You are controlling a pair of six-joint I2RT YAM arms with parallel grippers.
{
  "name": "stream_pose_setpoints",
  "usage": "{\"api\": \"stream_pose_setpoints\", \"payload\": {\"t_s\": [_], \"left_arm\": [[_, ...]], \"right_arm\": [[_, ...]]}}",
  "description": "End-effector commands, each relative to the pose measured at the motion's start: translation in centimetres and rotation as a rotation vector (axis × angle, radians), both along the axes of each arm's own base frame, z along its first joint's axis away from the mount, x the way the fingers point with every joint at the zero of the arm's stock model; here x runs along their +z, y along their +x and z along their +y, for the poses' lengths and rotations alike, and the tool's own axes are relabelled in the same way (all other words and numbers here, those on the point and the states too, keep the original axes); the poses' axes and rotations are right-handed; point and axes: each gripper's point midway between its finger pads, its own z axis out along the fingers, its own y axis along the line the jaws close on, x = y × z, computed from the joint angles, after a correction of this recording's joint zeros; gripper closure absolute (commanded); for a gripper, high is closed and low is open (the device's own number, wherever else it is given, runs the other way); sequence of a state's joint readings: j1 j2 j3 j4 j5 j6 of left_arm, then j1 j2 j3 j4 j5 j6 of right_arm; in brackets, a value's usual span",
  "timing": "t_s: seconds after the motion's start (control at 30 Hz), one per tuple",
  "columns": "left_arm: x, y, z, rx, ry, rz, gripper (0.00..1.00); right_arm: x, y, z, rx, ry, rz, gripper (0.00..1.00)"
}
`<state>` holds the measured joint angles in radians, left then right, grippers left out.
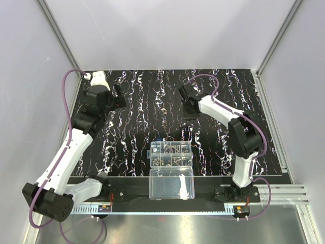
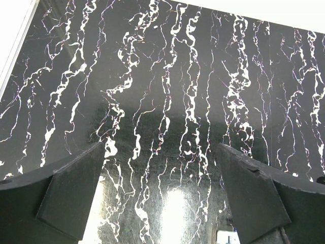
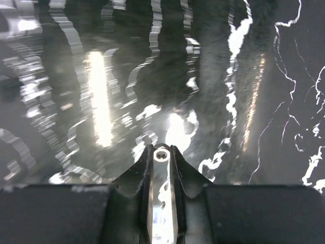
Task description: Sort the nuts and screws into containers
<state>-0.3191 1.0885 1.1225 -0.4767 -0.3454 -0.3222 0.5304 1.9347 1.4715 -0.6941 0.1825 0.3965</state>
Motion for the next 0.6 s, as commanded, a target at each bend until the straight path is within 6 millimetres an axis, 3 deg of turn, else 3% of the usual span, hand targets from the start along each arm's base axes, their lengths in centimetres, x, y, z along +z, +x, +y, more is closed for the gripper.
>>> {"api": "stream_pose_setpoints", "payload": {"t_s": [0.0, 0.13, 0.17, 0.23, 0.27, 0.37, 0.5, 0.57], "left_arm": [[2.0, 0.3, -0.1, 0.000, -0.021, -0.072, 0.01], [2.3, 0.2, -0.1, -0.002, -0.026, -0.079, 0.01], [2.4, 0.1, 0.0, 0.002, -0.025, -0.084, 0.01], [2.5, 0.1, 0.2, 0.012, -0.017, -0.086, 0.01], [2.6, 0.0, 0.5, 0.024, -0.015, -0.087, 0.01], [3.0, -0.1, 0.7, 0.035, -0.015, -0.096, 0.01], [3.4, -0.4, 1.0, 0.048, -0.020, -0.099, 0.01], [3.7, -0.6, 0.9, 0.044, -0.029, -0.107, 0.01]], "right_arm": [[6.0, -0.3, 2.8, 0.080, 0.057, -0.112, 1.00], [7.8, -3.3, 7.0, 0.213, 0.089, -0.122, 1.00], [8.3, -5.0, 9.2, 0.272, 0.117, -0.114, 1.00], [8.6, -7.0, 11.1, 0.337, 0.145, -0.098, 1.00], [8.7, -9.1, 13.0, 0.396, 0.172, -0.082, 1.00], [8.5, -13.1, 15.6, 0.498, 0.208, -0.056, 1.00], [7.7, -17.3, 17.5, 0.585, 0.228, -0.022, 1.00], [7.0, -18.5, 17.9, 0.599, 0.219, -0.010, 1.00]]}}
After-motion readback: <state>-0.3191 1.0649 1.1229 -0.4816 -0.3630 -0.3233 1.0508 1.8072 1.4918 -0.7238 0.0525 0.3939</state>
